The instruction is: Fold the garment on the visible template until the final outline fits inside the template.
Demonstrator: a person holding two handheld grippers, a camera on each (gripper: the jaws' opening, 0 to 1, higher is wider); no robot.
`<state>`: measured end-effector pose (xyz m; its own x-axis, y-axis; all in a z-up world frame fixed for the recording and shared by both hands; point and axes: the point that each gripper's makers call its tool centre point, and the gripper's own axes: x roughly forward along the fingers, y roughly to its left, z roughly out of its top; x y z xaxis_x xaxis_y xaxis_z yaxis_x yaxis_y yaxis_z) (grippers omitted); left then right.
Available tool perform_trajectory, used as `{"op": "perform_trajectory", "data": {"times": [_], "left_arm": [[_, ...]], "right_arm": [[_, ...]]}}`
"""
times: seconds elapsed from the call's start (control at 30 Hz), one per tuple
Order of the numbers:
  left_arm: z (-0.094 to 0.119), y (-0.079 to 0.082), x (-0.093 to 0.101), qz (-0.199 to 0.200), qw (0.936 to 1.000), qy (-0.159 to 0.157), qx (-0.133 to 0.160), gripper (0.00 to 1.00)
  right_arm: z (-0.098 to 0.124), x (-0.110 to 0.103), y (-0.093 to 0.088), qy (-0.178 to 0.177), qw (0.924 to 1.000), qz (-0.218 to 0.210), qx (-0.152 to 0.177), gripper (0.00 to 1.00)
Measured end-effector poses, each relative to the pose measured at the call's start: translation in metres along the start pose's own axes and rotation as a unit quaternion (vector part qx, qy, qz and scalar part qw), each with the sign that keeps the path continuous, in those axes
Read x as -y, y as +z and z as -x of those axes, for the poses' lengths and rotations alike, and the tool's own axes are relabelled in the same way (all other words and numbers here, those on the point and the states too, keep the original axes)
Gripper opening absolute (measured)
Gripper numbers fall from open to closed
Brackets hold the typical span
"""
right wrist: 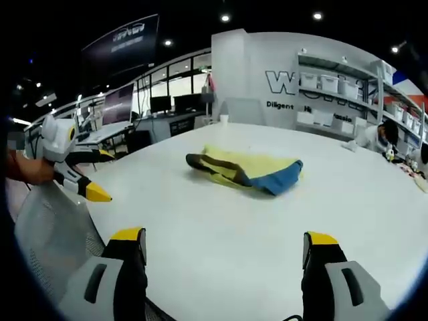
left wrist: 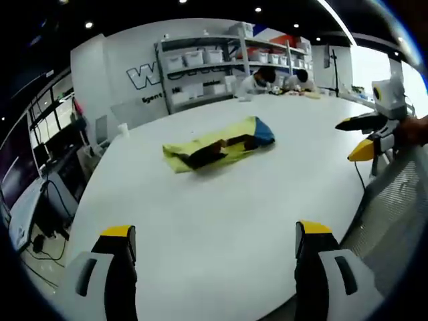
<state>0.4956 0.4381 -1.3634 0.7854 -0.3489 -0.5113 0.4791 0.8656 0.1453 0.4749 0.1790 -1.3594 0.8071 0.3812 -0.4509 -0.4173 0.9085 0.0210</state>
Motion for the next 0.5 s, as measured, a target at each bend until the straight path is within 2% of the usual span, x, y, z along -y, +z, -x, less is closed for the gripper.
{"op": "perform_trajectory", "data": {"times": [0.5], "left_arm": [[0.0011,0.0009,0.0001,0.001,1.0,0.0,0.001,0.99]], "right_arm": [[-0.0002,-0.0007,-0.0002,0.002,1.0,0.001,-0.002,0.96]]}}
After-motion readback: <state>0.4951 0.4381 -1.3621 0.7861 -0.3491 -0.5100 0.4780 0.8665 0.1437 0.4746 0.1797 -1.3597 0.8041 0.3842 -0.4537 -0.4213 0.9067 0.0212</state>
